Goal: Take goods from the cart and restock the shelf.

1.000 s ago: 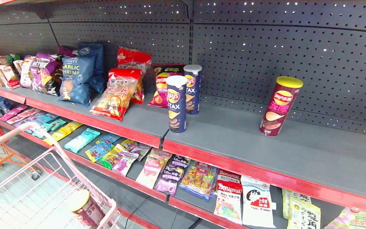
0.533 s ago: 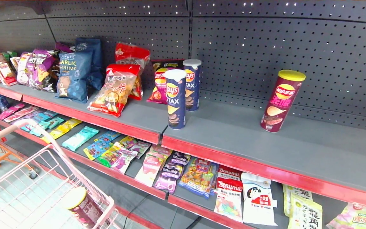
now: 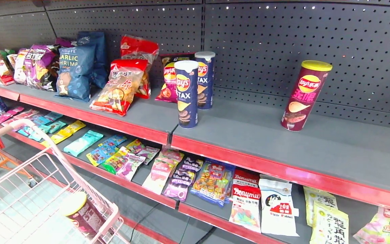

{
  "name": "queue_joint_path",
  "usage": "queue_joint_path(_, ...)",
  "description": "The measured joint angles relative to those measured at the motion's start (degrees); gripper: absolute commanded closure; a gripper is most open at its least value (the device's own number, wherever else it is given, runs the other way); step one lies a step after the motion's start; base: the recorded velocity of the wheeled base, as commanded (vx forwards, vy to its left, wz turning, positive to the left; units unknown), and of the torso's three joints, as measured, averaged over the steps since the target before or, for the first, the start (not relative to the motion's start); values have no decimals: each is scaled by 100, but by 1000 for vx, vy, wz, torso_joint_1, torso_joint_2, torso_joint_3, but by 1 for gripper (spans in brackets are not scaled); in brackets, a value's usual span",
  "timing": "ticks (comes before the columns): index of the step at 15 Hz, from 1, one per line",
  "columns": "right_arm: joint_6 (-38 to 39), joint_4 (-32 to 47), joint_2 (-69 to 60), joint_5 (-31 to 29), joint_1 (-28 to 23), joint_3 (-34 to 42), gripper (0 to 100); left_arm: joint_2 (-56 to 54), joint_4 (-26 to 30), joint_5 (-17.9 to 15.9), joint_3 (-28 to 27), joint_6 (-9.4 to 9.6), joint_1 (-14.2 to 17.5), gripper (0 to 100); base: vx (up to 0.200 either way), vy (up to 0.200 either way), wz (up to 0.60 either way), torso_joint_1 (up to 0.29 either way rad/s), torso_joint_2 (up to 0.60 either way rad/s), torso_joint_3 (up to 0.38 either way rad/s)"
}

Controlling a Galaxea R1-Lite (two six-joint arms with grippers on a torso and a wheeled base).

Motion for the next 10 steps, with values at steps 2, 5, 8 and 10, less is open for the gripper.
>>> queue_joint_path(2, 0, 0, 0, -2, 2, 0, 0, 0, 0, -2, 0, -5, 5, 0, 0, 0, 0, -154, 393, 232)
queue_joint_path(5, 0, 7, 0, 4, 2, 0, 0, 0, 11, -2, 2, -7, 0, 0, 0, 0, 0, -152, 416, 247)
queue_joint_path(8, 0, 2, 0, 1, 2, 0, 0, 0, 5, -2, 2, -10, 2, 0, 0, 0, 200, -46, 129, 82)
queue_joint_path(10, -9, 0, 0, 4, 2, 0, 0, 0, 2, -2, 2, -7, 0, 0, 0, 0, 600, -14, 32, 27)
